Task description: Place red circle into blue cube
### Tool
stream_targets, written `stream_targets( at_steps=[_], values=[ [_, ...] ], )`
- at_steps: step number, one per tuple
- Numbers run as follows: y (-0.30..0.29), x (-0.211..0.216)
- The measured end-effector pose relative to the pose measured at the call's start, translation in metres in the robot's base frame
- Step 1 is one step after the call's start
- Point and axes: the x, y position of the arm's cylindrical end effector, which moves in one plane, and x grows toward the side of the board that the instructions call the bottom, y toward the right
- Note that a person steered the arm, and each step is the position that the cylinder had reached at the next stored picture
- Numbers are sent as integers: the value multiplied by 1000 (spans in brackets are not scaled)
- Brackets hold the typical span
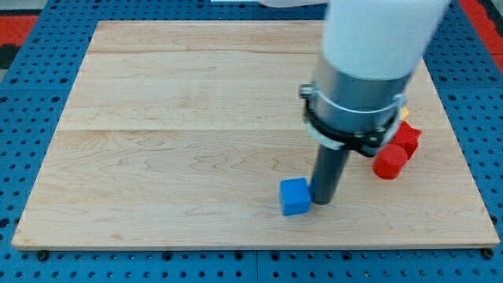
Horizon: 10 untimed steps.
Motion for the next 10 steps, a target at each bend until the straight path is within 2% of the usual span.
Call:
stream_targets(
  at_steps=[2, 3, 4, 5, 6, 8, 9, 10],
  values=[
    [177, 1],
    [184, -39],
    [121, -73],
    [49, -46],
    [26, -38],
    [147, -31],
    [124, -7],
    [52, -7]
  ],
)
